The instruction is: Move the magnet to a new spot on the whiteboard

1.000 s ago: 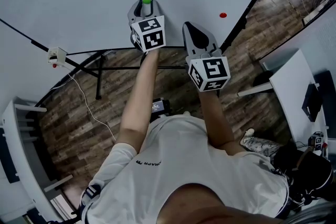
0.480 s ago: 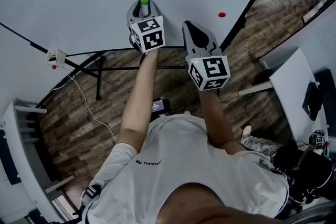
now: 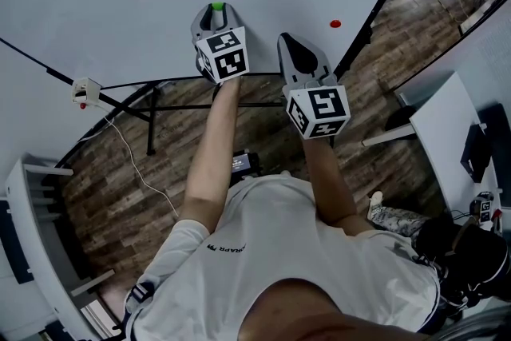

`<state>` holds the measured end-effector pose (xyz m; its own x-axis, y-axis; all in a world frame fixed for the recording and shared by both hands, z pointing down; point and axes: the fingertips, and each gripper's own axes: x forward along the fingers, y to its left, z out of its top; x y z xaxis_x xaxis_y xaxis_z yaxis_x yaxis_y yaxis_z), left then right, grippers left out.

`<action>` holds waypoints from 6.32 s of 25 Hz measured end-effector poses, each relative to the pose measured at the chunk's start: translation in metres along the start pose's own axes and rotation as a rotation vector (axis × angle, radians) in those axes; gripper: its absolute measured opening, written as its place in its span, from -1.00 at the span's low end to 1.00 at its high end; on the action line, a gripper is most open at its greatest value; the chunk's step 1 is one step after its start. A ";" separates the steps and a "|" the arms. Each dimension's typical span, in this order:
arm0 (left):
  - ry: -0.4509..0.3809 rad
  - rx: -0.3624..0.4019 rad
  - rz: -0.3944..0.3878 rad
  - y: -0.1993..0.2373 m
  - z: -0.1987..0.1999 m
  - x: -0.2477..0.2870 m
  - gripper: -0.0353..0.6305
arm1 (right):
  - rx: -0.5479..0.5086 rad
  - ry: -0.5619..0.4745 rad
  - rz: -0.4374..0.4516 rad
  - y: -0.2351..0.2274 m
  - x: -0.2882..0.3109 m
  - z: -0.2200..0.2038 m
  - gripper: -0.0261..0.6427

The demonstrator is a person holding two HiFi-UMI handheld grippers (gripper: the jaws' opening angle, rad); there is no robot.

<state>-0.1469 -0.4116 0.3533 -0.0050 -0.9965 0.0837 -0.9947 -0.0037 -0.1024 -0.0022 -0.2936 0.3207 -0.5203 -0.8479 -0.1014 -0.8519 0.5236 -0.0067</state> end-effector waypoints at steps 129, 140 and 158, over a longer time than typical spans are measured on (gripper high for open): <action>-0.230 -0.053 -0.110 -0.037 0.029 -0.166 -0.53 | 0.007 0.012 -0.025 0.022 -0.021 -0.001 -0.88; -0.230 -0.057 -0.130 -0.044 0.030 -0.174 -0.53 | 0.006 0.005 -0.022 0.024 -0.027 0.004 -0.88; -0.224 -0.071 -0.150 -0.042 0.030 -0.180 -0.53 | 0.002 0.008 -0.015 0.033 -0.029 0.005 -0.88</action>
<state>-0.1007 -0.2342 0.3125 0.1582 -0.9789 -0.1298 -0.9873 -0.1549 -0.0351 -0.0146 -0.2513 0.3182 -0.5076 -0.8566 -0.0929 -0.8598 0.5105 -0.0101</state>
